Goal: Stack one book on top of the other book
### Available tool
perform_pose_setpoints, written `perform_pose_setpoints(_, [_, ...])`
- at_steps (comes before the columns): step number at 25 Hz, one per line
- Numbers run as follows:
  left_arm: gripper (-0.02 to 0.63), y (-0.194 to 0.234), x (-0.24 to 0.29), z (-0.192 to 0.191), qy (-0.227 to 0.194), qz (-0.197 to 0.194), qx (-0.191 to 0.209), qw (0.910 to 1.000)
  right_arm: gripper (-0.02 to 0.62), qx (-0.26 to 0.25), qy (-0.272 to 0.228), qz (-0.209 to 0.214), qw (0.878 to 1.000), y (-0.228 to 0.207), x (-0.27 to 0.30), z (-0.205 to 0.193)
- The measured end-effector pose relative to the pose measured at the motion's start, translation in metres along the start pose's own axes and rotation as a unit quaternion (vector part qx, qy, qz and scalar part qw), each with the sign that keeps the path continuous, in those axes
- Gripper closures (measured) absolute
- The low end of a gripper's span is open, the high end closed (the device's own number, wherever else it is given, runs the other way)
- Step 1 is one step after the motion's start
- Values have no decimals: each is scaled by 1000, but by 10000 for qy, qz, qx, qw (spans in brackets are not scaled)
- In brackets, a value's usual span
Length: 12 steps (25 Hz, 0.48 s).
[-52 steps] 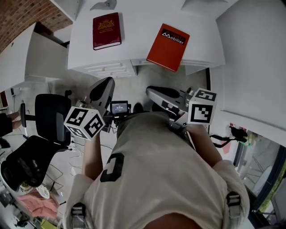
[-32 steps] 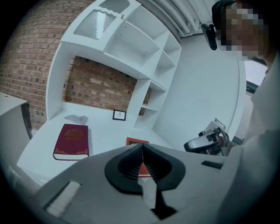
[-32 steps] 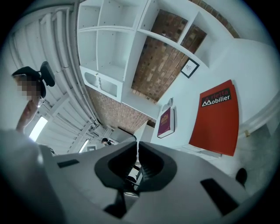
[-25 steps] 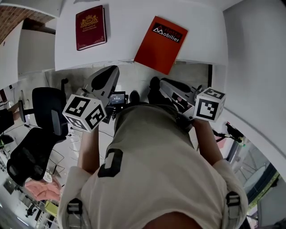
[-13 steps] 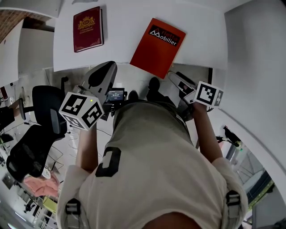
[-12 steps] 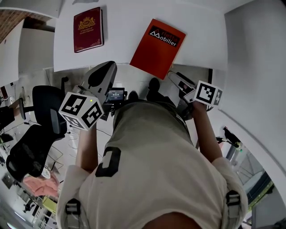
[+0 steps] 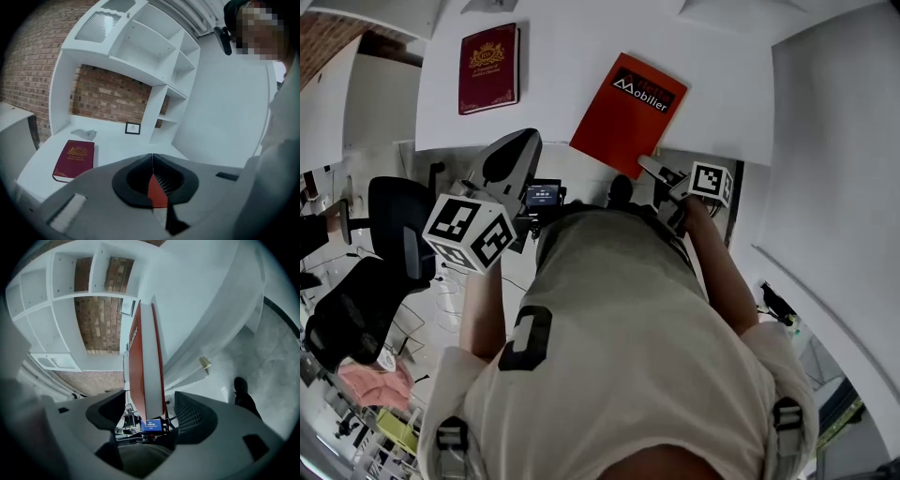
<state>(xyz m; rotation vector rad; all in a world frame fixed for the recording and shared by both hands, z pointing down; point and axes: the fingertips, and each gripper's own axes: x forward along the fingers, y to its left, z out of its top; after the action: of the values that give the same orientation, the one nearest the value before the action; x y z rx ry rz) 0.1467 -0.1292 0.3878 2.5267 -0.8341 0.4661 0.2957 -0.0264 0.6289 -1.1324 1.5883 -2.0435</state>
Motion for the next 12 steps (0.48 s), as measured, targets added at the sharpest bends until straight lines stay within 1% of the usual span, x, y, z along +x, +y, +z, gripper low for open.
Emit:
perform_pose_setpoints(3, [601,-4,1,0,8,8,-28,10000,313,-59,163,216,9996,-3,11,3])
perform_pose_setpoints(5, [601,-5,1,1,8,35,-1,10000,313,-118,407,439,9981,-5,19,2])
perform_pose_setpoints(8, [601,-2,-4,-2,18,137,-14,9999,312,-214,792,659,9944,-10,33,-6])
perform_pose_setpoints(10, [601,2,-6,-4,18,219,-36,9998,311,-264,914,878,9916,-10,41,-8])
perform_pose_setpoints(12, [601,6,-7,-5,7,290,-37,9996,311,-254,934,1114,9891,-8,46,-8])
